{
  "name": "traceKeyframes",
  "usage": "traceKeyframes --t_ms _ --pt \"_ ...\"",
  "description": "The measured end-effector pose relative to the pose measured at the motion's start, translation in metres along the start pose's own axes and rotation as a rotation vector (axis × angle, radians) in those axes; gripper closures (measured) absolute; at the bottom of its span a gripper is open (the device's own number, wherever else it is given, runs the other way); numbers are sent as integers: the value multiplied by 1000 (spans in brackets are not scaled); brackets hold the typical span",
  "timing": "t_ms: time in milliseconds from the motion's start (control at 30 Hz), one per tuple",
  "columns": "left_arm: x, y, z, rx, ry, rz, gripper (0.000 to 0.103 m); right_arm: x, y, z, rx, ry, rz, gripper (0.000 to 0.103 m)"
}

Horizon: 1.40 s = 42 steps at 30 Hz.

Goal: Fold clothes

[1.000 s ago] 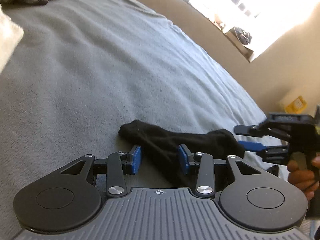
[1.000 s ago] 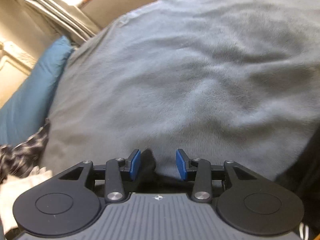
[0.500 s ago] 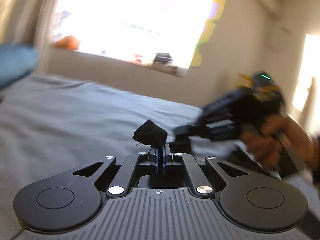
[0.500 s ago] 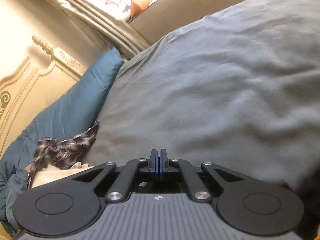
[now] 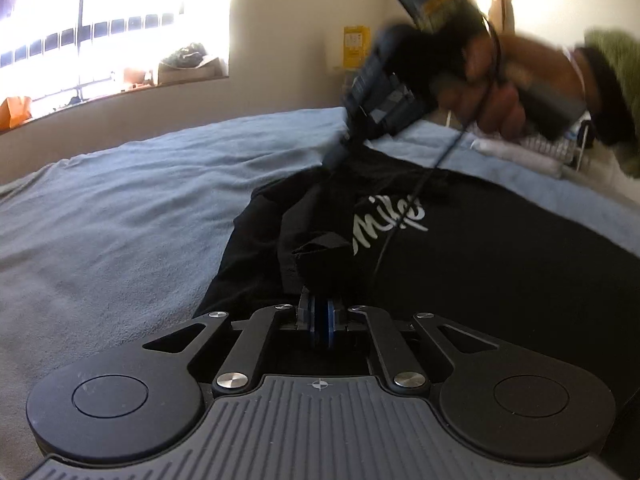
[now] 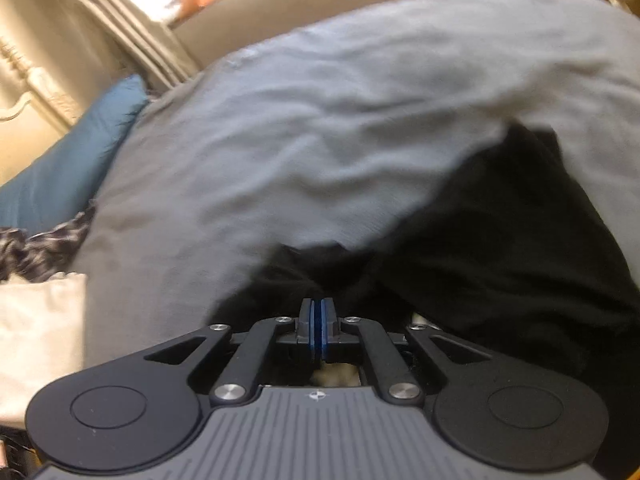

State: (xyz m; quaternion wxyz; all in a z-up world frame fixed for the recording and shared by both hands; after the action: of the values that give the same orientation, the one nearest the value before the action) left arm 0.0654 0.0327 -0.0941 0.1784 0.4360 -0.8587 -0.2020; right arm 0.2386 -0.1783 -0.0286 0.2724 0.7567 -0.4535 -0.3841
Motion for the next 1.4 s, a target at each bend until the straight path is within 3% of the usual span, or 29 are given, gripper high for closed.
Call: traceKeyframes --t_ms 100,167,333,400,467,633,800,867,1067,1167,1267,1400 --pt "-6 -7 3 -14 9 0 92 -21 6 -9 51 59 15 83" --pt "-7 -7 2 -20 35 9 84 -30 3 -10 56 96 30 82" --pt "-6 -7 2 -21 83 35 82 -48 -43 -5 -89 180 -15 82" --pt "-7 -9 3 -26 90 28 82 -53 -66 -8 -196 251 -35 78" --pt "-8 -6 4 -27 99 25 82 -55 -76 -3 -283 323 11 78" --pt "-12 8 7 -32 170 70 78 -40 -36 32 -422 445 52 76" --pt "-10 10 9 -47 183 98 75 -3 0 63 -443 356 149 76" --pt "-4 10 10 -46 159 96 75 5 10 64 -407 299 162 76" --pt "15 8 16 -49 66 68 70 19 22 56 -293 -36 49 76" --pt "23 5 21 -60 17 50 70 0 17 51 -231 37 54 75" --pt "26 3 25 -76 5 35 70 -38 2 46 -203 206 46 74" --pt "27 3 30 -87 6 15 70 -73 -23 65 -278 456 108 73"
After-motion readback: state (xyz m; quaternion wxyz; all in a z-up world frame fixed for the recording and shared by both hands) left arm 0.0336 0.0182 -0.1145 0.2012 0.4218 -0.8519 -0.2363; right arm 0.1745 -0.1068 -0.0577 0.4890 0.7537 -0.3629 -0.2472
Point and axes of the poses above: each gripper's, at about its wrist camera, not at the fingertips, and y roughly against the way its jaws point, x to its right, z to its underside, the point moved 3 cm from there along -y, roughly the way its jaws point, and after that the axes turned 9 degrees about y, right-handed, at the moved point
